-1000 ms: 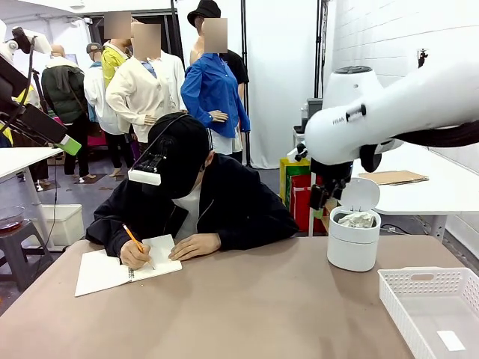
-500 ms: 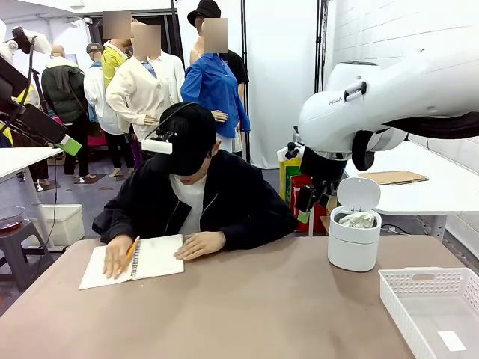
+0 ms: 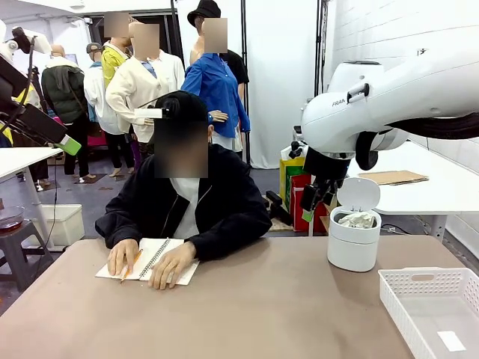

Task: Sort the paper based on its condition.
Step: If a person hands you a paper, place it in the Organizing basket , and if it's crumpled, put it in the Trash can.

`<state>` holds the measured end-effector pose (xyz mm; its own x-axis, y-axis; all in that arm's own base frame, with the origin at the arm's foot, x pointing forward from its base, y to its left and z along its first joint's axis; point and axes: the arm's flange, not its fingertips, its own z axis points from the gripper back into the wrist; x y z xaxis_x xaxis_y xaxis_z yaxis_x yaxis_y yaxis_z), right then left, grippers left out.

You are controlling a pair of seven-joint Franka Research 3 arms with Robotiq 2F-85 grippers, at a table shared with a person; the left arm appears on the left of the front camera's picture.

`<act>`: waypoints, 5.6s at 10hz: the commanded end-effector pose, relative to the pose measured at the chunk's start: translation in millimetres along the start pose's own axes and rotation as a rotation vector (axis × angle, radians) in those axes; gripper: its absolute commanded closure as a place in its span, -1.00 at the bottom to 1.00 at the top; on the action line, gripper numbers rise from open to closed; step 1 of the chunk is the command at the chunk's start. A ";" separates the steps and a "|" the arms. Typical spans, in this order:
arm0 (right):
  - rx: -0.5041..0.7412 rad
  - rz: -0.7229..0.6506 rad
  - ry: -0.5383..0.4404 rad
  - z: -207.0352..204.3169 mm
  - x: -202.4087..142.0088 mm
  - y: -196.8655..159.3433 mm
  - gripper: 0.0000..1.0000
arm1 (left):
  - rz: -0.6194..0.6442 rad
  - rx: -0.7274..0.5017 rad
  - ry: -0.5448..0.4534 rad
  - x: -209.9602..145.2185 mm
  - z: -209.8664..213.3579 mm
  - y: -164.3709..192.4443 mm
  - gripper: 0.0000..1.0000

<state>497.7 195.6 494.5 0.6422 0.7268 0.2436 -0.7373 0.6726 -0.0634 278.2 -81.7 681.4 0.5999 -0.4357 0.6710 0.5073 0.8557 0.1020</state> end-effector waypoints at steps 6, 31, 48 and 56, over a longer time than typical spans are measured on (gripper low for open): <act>0.153 -0.002 -0.277 52.4 -10.9 63.8 -1.00 | 0.002 -0.001 -0.001 -0.4 0.2 1.0 -1.00; 0.075 0.041 -0.541 200.3 49.0 88.5 -1.00 | 0.002 -0.001 -0.001 -0.4 0.2 1.0 -1.00; 0.075 0.041 -0.541 200.3 49.0 88.5 -1.00 | 0.002 -0.001 -0.001 -0.4 0.2 1.0 -1.00; 0.075 0.041 -0.541 200.3 49.0 88.5 -1.00 | 0.002 -0.001 -0.001 -0.4 0.2 1.0 -1.00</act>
<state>424.9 265.1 697.6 0.4248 0.5632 0.7088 -0.7863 0.6175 -0.0194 278.1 -81.7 681.4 0.5999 -0.4357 0.6710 0.5073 0.8557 0.1021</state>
